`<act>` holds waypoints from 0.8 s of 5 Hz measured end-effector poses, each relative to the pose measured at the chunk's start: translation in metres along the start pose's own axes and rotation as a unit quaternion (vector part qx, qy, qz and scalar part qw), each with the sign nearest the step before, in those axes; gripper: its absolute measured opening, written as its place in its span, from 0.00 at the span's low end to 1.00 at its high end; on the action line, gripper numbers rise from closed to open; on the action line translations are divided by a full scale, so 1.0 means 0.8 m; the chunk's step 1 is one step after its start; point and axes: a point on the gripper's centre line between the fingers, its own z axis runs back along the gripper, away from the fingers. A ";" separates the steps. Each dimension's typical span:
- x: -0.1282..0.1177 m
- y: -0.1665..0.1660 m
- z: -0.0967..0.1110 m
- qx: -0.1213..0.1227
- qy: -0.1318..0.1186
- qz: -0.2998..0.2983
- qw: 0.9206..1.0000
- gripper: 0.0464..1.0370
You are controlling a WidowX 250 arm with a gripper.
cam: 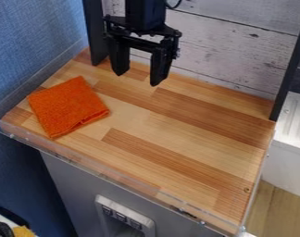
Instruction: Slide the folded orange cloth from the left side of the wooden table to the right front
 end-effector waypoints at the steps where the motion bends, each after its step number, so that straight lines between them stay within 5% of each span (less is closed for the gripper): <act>1: 0.001 0.016 -0.005 -0.002 0.001 0.033 0.999 0.96; 2: 0.001 0.046 -0.006 -0.004 -0.011 0.088 0.996 0.96; 4: -0.015 0.101 -0.013 -0.008 -0.046 0.207 0.977 0.96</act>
